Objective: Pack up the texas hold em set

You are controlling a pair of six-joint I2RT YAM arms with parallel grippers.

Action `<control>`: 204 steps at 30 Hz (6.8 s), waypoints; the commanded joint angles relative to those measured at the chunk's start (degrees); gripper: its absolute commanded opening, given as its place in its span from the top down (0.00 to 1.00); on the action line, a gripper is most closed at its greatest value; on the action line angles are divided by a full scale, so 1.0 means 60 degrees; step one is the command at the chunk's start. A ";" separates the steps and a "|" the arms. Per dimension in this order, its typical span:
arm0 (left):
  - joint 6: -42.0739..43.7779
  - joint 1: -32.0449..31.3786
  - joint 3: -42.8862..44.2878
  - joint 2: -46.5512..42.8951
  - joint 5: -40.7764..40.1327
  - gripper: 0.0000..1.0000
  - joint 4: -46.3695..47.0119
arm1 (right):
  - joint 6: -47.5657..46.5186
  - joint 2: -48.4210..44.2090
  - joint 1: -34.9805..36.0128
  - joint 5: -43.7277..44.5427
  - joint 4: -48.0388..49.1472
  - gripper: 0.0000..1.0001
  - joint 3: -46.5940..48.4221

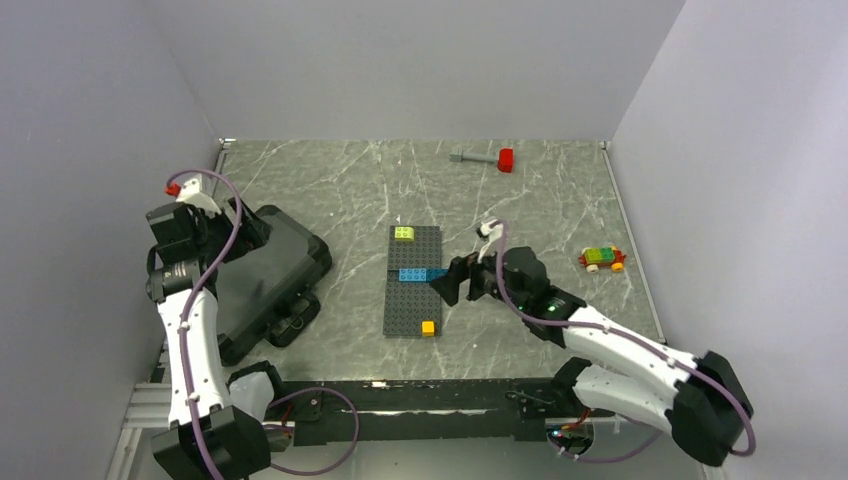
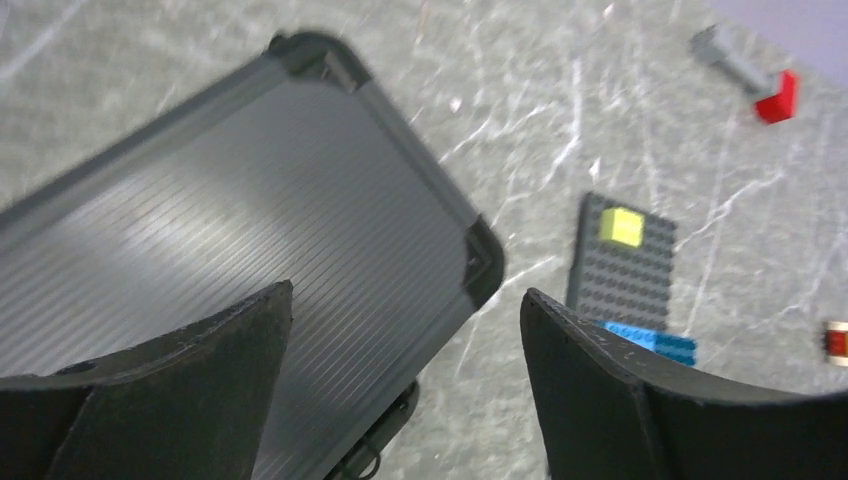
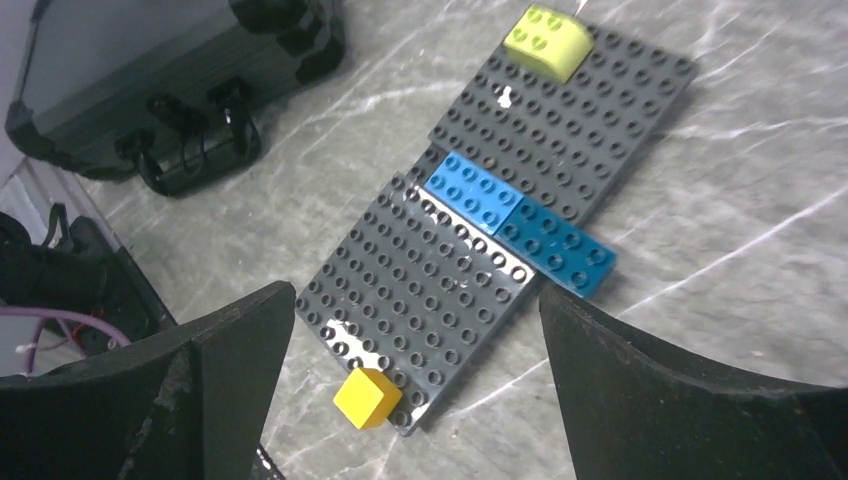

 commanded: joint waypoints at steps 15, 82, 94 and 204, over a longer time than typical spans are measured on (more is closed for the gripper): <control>0.0422 -0.0367 -0.1752 0.1691 -0.2174 0.40 -0.0470 | 0.2985 0.7624 0.2302 -0.2291 0.4291 0.16 0.4093; 0.0436 -0.1099 -0.1419 0.2805 -0.2232 0.48 -0.0726 | 0.6595 1.4018 0.3708 -0.5610 0.5481 0.51 0.9891; 0.0429 -0.1099 -0.1449 0.2751 -0.2178 0.48 -0.0726 | 0.5838 1.3200 0.3701 -0.4733 0.5777 0.52 0.9011; 0.0455 -0.1099 -0.1419 0.2513 -0.2153 0.50 -0.0682 | 0.2551 1.3728 0.3663 -0.3117 0.3360 0.70 1.0425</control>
